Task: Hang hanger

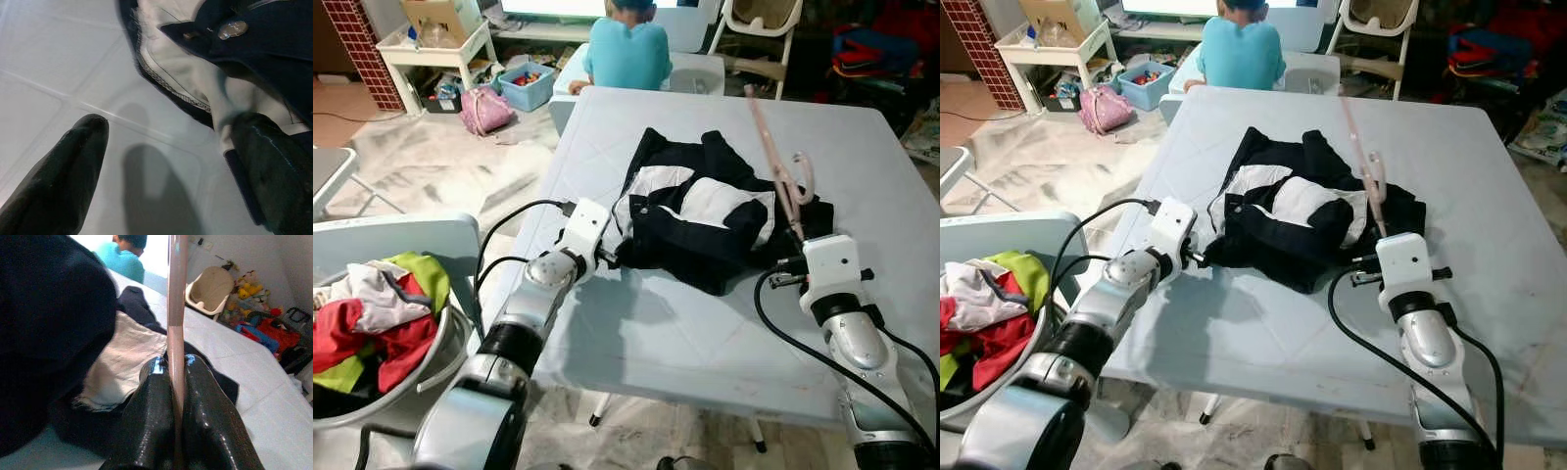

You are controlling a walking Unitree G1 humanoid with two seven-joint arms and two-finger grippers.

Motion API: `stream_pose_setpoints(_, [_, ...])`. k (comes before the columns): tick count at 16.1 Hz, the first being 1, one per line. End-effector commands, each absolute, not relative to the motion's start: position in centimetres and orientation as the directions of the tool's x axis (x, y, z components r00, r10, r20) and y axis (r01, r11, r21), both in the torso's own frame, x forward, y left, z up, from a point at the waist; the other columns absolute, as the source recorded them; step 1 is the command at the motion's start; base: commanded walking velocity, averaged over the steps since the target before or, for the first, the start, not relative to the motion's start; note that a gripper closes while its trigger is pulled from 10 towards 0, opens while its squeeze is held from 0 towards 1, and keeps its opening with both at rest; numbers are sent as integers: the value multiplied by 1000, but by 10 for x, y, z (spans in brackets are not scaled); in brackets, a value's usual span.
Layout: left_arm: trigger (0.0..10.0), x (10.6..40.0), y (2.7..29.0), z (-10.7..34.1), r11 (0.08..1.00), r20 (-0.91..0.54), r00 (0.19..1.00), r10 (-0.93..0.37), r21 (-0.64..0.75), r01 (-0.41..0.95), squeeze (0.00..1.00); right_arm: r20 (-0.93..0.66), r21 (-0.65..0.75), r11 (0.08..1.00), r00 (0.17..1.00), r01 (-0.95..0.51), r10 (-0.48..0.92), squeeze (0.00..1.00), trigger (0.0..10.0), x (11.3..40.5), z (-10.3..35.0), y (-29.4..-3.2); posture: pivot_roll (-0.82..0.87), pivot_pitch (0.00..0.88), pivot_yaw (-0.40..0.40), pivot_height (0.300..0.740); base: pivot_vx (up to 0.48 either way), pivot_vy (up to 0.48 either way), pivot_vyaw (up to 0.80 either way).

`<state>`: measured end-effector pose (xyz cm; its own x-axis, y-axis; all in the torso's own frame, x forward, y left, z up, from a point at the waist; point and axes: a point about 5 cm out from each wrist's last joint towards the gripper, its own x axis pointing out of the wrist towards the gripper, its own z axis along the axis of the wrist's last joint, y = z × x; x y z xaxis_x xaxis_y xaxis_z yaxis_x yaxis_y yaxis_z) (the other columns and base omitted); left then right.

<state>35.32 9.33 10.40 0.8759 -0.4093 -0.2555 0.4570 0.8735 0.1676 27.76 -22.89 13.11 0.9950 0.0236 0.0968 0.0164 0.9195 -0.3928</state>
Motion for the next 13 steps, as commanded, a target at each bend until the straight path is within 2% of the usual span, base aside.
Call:
stream_pose_setpoints(1, [10000,345,117,94,907,-268,913,-309,207,368,0,106,-389,920,994,58,-18,0,0,274,129,-234,-81,74,27,740,0,0,0])
stream_pose_setpoints(2, [10000,338,129,98,932,-210,942,-262,199,304,0,139,-403,912,990,80,-25,0,0,275,134,-232,-67,78,30,740,0,0,0])
stream_pose_setpoints(5, [10000,306,142,116,956,-68,969,-239,159,247,0,146,-414,907,989,81,-22,0,0,277,133,-226,-36,74,24,740,0,0,0])
stream_pose_setpoints(8, [10000,283,141,138,947,116,964,-238,247,204,0,176,-402,909,984,106,-37,0,0,276,133,-225,-25,59,20,740,0,0,0])
stream_pose_setpoints(11, [10000,272,130,156,953,171,954,-247,222,207,0,232,-422,893,971,157,-61,0,0,277,143,-225,-25,43,19,740,0,0,0])
stream_pose_setpoints(13, [10000,272,121,161,952,181,947,-265,206,227,0,281,-431,872,953,231,-114,0,0,281,155,-235,-27,40,19,740,0,0,0])
